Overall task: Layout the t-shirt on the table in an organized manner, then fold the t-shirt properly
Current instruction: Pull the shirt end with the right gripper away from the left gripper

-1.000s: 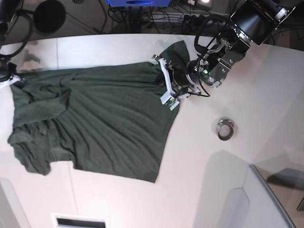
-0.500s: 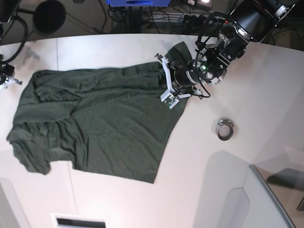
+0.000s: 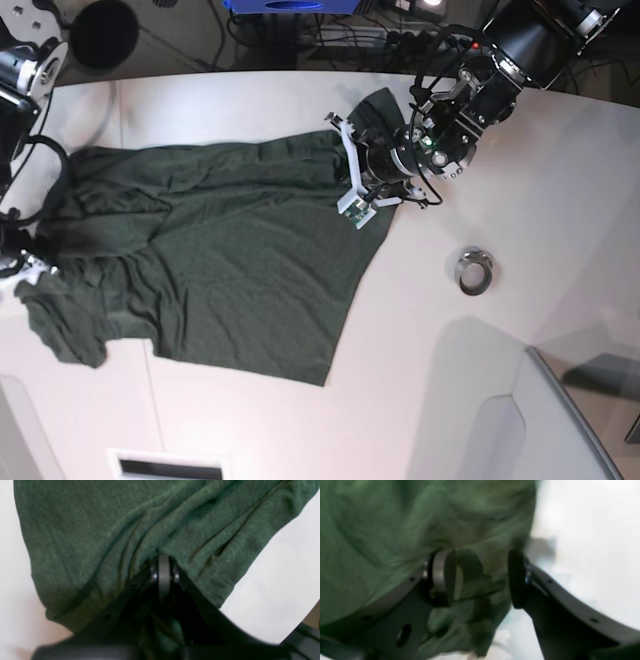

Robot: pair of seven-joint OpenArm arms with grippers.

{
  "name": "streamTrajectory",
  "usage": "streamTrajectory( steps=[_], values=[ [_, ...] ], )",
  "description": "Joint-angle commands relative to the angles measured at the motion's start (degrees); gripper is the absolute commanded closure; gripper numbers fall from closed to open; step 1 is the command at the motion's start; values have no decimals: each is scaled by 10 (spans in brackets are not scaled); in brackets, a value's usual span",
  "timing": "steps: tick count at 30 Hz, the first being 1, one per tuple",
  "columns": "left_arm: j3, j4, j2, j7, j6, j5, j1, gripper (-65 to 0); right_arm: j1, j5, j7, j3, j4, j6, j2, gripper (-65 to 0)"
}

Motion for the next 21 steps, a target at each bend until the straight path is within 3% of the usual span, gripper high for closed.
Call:
streamTrajectory(
  steps=[1,6,8,12,21],
  values=[
    [1,-2,-7,30,5,7,2,0,20,11,13,-1,-4,3,9,-306],
    [1,-2,-8,30,5,7,2,0,25,11,22,-1,-28,-11,20,-297],
    [1,-2,-7,30,5,7,2,0,25,11,31,-1,-36,-10,20,-236],
    [1,-2,-7,30,5,7,2,0,32,11,44,-1,-66,-8,20,-42],
    [1,-2,-6,30,5,7,2,0,34,13,45,5,-63,-8,23,0]
  ],
)
